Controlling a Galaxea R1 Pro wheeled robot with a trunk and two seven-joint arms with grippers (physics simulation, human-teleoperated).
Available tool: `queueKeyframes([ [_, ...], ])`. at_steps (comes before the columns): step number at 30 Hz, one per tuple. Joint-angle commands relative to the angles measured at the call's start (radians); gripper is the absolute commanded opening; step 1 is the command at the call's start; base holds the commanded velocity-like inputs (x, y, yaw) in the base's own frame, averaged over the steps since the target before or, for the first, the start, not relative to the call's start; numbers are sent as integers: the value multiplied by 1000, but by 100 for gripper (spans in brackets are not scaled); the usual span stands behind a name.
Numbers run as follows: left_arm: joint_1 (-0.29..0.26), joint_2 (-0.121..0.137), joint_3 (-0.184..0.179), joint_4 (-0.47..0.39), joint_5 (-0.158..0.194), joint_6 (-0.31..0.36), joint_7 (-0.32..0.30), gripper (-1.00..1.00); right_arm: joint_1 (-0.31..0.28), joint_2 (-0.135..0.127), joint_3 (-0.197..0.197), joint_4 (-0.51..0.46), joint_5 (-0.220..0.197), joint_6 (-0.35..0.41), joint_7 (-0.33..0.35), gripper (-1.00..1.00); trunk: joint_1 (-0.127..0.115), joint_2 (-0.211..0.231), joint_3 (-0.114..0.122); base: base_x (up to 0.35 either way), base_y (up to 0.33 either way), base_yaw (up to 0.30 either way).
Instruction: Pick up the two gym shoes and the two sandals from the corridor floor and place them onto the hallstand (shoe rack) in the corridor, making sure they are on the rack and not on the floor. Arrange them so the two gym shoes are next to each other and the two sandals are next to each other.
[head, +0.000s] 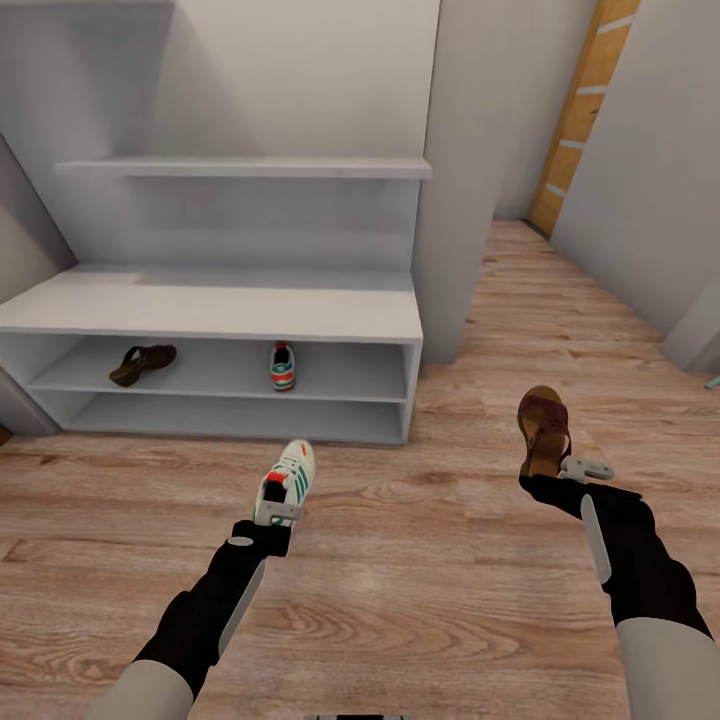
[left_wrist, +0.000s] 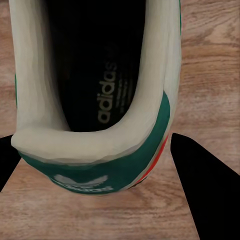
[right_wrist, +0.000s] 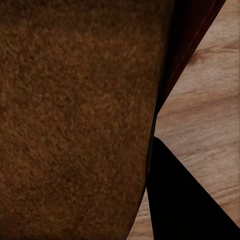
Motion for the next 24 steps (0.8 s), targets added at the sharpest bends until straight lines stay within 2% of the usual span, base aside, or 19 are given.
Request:
queueKeyframes([
  [1,0,0,0,0,-1,0,0,-100,0,0,0,0,-4,0,-4,-100,4,-7,-3,0,0,0],
  [24,0,0,2,0,0,0,0,-100,0,0,0,0,-4,0,-4,-100,92,-168,-75,0,0,0],
])
